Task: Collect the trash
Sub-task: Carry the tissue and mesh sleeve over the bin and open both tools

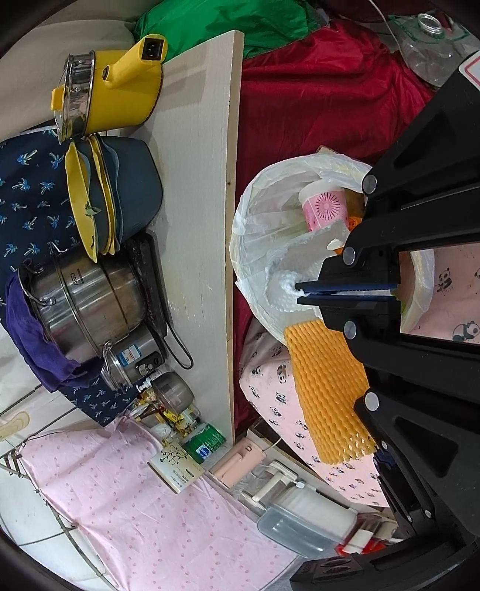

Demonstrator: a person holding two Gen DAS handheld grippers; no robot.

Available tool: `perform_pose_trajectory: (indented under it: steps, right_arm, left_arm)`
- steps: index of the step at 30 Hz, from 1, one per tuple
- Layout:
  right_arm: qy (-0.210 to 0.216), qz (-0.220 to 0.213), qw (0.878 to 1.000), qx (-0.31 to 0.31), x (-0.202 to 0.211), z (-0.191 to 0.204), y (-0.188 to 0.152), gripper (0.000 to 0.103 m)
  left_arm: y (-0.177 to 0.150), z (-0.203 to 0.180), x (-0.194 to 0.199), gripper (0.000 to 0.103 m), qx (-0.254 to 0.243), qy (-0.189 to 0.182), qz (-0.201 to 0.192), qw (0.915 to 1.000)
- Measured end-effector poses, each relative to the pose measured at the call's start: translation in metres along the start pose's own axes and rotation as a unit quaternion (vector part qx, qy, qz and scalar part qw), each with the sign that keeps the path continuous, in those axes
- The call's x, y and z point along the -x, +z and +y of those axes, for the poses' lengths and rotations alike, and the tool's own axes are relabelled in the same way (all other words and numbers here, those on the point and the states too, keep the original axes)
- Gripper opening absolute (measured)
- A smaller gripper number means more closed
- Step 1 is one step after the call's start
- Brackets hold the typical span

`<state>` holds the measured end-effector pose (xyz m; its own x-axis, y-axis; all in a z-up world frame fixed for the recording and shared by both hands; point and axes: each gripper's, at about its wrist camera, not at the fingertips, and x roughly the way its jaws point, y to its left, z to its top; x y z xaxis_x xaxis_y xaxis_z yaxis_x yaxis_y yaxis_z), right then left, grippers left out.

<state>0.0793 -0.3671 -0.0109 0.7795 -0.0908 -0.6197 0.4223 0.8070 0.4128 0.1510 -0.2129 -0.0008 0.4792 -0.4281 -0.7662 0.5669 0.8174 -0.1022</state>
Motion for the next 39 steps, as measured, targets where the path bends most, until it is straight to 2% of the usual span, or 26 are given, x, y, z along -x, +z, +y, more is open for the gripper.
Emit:
perform_pose_trajectory:
  steps: [13,16,18,23,34,39]
  right_arm:
    - [-0.009,0.007,1.0,0.007,-0.011,0.0,0.002,0.003]
    - [-0.012,0.01,1.0,0.003,-0.014,0.0,0.002,0.008]
    - [-0.01,0.011,1.0,-0.002,-0.014,-0.001,0.002,0.01]
    - [-0.011,0.008,1.0,-0.001,-0.013,0.0,0.003,0.015]
    - [-0.01,0.002,1.0,0.009,-0.004,0.009,0.004,0.018]
    - [-0.014,-0.004,0.999,0.028,0.005,0.018,0.002,0.03]
  left_arm:
    - [0.006,-0.009,-0.018,0.013,-0.004,-0.009,0.007,0.9999]
    - [0.006,-0.008,-0.023,0.02,0.001,-0.013,0.012,0.9998]
    - [0.005,-0.008,-0.025,0.032,0.001,-0.007,0.011,0.9999]
    - [0.003,0.0,-0.026,0.047,0.012,0.005,0.008,0.9999]
    - [-0.003,0.02,-0.016,0.051,0.034,0.024,0.002,0.9991]
    - [-0.008,0.028,-0.007,0.058,0.041,0.036,-0.005,0.9985]
